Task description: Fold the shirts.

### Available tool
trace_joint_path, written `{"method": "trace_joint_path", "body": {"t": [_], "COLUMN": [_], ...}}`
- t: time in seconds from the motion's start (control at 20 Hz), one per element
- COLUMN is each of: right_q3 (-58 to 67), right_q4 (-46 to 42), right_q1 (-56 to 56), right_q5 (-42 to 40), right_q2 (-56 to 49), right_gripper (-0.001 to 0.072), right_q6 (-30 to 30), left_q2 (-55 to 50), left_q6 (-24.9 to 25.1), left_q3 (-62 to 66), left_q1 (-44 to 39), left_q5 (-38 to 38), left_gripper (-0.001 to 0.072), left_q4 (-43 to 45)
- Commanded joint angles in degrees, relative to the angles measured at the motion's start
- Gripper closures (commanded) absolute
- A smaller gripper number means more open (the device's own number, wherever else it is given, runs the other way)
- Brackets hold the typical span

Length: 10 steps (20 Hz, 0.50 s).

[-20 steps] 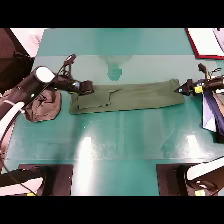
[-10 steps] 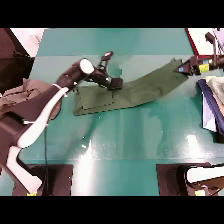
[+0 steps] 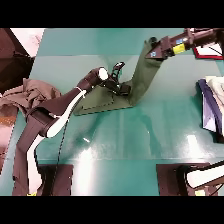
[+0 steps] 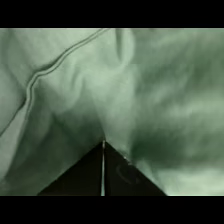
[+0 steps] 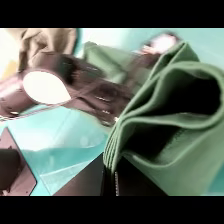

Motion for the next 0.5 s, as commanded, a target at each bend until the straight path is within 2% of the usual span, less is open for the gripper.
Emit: {"method": "trace_joint_path", "body": {"t": [0.0,0.15,0.45], "right_q3": [1.9,1.9,1.9], "right_q4": [-0.3,-0.2,0.4], "right_q1": [4.8,7.0,13.9], "right_q5": [-1.1,-2.6,-8.4], "right_q2": [-1.3,-2.0,-7.1], "right_gripper": [0.0702,0.0701,0.0701], "right_q6": [0.5,0.3,-2.1], "left_q2": [-0.1,4.7,21.5], "left_q6": [-0.3,-0.3,-0.1], "left_q3": [2.5,3.9,3.8], "left_q1": [1.1,4.7,17.0], "left_q5": [-1.8,-5.7,-19.6], "left_gripper": [0.0680,0.0681,0.0679], "left_q4": [3.7,9.4,29.2]}}
